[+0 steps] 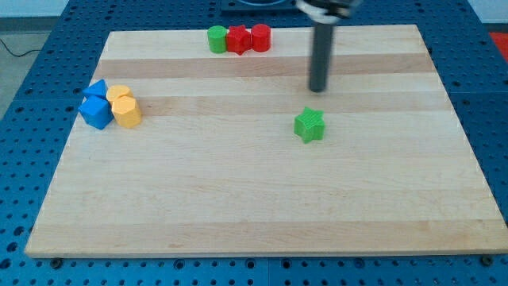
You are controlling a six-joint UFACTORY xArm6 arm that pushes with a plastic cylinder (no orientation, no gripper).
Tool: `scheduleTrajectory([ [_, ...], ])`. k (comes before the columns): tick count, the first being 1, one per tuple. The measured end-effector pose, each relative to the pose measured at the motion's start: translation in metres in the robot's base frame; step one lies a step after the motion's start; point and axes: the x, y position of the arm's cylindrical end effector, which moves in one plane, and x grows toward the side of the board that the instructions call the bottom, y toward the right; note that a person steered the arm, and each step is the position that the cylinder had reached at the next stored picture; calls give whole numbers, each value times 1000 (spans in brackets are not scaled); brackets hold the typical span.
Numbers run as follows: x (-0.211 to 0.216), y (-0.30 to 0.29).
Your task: Push green star into group of blocks
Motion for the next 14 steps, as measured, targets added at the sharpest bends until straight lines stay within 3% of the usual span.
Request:
scheduleTrajectory([
  [1, 52, 57],
  [2, 111, 42],
  [3, 122, -9],
  [6, 2, -106],
  [8, -42, -127],
  [14, -73, -157],
])
